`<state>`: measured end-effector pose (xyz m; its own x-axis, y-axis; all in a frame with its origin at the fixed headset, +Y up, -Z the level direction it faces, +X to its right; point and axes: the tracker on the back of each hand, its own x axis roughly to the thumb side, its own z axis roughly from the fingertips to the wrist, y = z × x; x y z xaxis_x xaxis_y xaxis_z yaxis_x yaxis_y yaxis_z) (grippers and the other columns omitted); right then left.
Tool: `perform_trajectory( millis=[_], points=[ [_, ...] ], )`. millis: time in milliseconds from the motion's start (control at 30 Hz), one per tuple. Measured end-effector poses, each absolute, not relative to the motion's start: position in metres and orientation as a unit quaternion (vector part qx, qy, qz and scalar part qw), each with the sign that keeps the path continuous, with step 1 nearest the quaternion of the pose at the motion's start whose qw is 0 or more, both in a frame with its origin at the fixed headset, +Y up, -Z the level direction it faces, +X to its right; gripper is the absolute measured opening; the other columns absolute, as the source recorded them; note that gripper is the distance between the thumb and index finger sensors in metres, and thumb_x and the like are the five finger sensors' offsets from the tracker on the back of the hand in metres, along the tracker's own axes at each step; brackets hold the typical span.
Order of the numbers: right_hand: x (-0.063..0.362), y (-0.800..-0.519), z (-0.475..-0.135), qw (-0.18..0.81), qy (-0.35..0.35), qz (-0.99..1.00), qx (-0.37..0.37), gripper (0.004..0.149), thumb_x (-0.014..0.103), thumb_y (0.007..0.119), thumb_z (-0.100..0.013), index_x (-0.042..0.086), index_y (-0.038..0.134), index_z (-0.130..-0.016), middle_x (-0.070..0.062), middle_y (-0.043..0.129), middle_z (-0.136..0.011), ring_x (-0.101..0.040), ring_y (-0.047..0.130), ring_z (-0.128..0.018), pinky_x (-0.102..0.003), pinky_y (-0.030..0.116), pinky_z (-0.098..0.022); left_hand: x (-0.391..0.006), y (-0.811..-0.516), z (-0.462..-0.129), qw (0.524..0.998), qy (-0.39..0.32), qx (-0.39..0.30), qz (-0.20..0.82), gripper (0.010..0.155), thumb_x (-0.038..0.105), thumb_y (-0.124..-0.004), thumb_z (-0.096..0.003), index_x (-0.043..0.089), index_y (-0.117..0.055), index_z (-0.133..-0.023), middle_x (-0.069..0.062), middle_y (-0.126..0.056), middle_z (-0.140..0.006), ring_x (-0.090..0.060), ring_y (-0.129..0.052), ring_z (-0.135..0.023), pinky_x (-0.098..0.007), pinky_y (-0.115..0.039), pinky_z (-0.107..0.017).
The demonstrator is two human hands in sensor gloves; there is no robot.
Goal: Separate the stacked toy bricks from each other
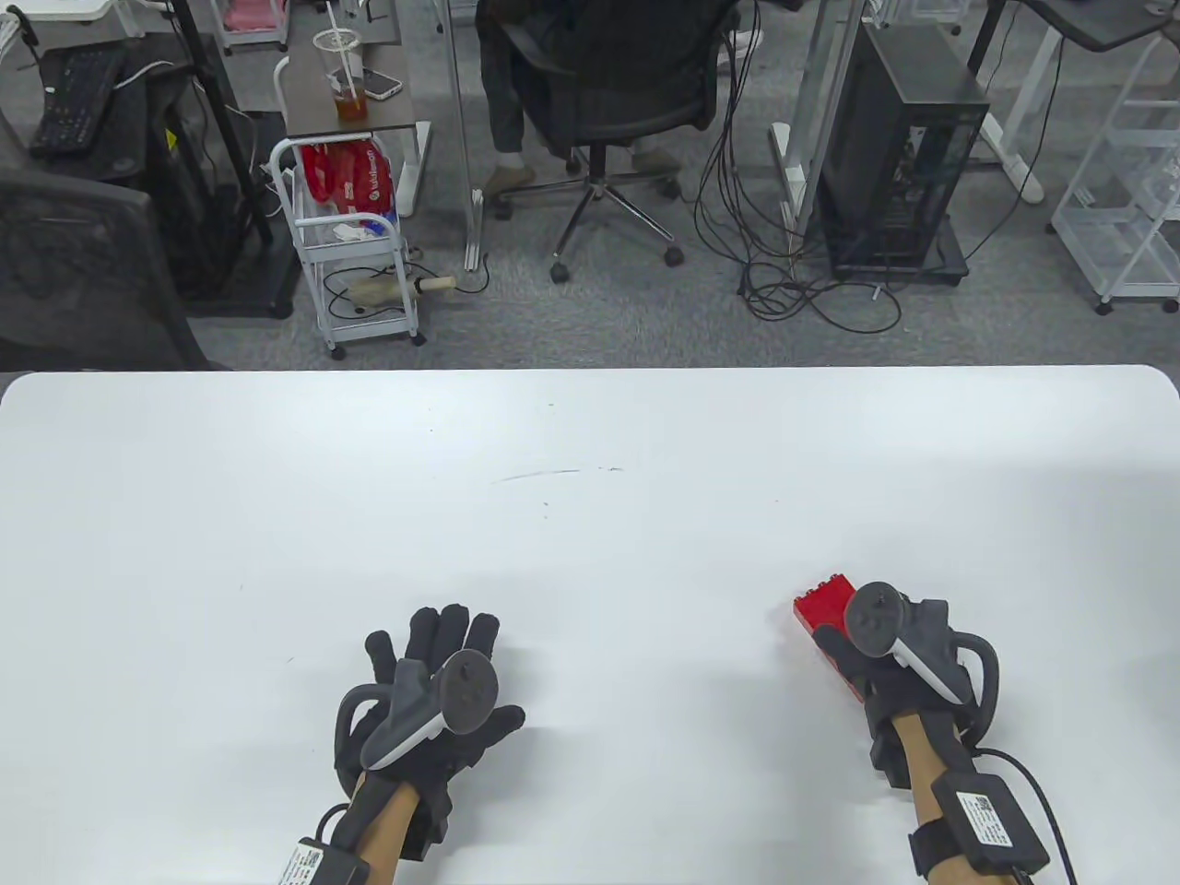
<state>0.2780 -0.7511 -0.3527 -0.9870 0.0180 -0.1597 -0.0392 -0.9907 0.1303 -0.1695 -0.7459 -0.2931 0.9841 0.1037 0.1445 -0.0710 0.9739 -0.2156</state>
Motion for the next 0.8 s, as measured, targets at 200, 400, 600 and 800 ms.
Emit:
perform_trajectory(
  millis=[200, 400, 600, 800],
  points=[
    [0.265, -0.748, -0.355, -0.009, 0.076, 0.995, -0.071, 0.093, 0.065, 0.071, -0.044, 0.007, 0.042, -0.111, -0.010, 0.072, -0.099, -0.040, 0.084, -0.090, -0.070, 0.060, -0.068, -0.170, -0.746, -0.293, 0.990, -0.079, -0.104, 0.044, 0.099, 0.073, -0.059, -0.0397, 0.031, -0.010, -0.115, -0.009, -0.015, -0.127, -0.042, -0.017, -0.119, -0.073, -0.017, -0.075],
    [0.262, -0.749, -0.356, -0.006, 0.076, 0.995, -0.067, 0.084, 0.065, 0.069, -0.045, 0.014, 0.049, -0.109, -0.005, 0.077, -0.091, -0.034, 0.089, -0.081, -0.064, 0.068, -0.065, -0.169, -0.746, -0.293, 0.990, -0.080, -0.105, 0.045, 0.099, 0.073, -0.059, -0.0397, 0.031, -0.010, -0.115, -0.009, -0.015, -0.127, -0.042, -0.017, -0.119, -0.073, -0.018, -0.076],
    [0.256, -0.749, -0.352, -0.019, 0.056, 0.996, -0.069, 0.070, 0.065, 0.057, -0.049, 0.024, 0.047, -0.105, -0.005, 0.081, -0.086, -0.028, 0.097, -0.061, -0.050, 0.084, -0.046, -0.167, -0.748, -0.293, 0.990, -0.082, -0.109, 0.039, 0.099, 0.073, -0.060, -0.0397, 0.031, -0.011, -0.115, -0.009, -0.015, -0.127, -0.042, -0.017, -0.119, -0.073, -0.019, -0.076],
    [0.242, -0.744, -0.343, -0.009, -0.009, 0.999, -0.030, 0.064, 0.064, 0.051, -0.050, 0.030, 0.048, -0.104, -0.004, 0.082, -0.086, -0.028, 0.099, -0.058, -0.047, 0.086, -0.037, -0.164, -0.747, -0.291, 0.990, -0.085, -0.106, 0.041, 0.099, 0.072, -0.060, -0.0398, 0.031, -0.011, -0.115, -0.009, -0.016, -0.127, -0.042, -0.019, -0.119, -0.072, -0.021, -0.077]
  ],
)
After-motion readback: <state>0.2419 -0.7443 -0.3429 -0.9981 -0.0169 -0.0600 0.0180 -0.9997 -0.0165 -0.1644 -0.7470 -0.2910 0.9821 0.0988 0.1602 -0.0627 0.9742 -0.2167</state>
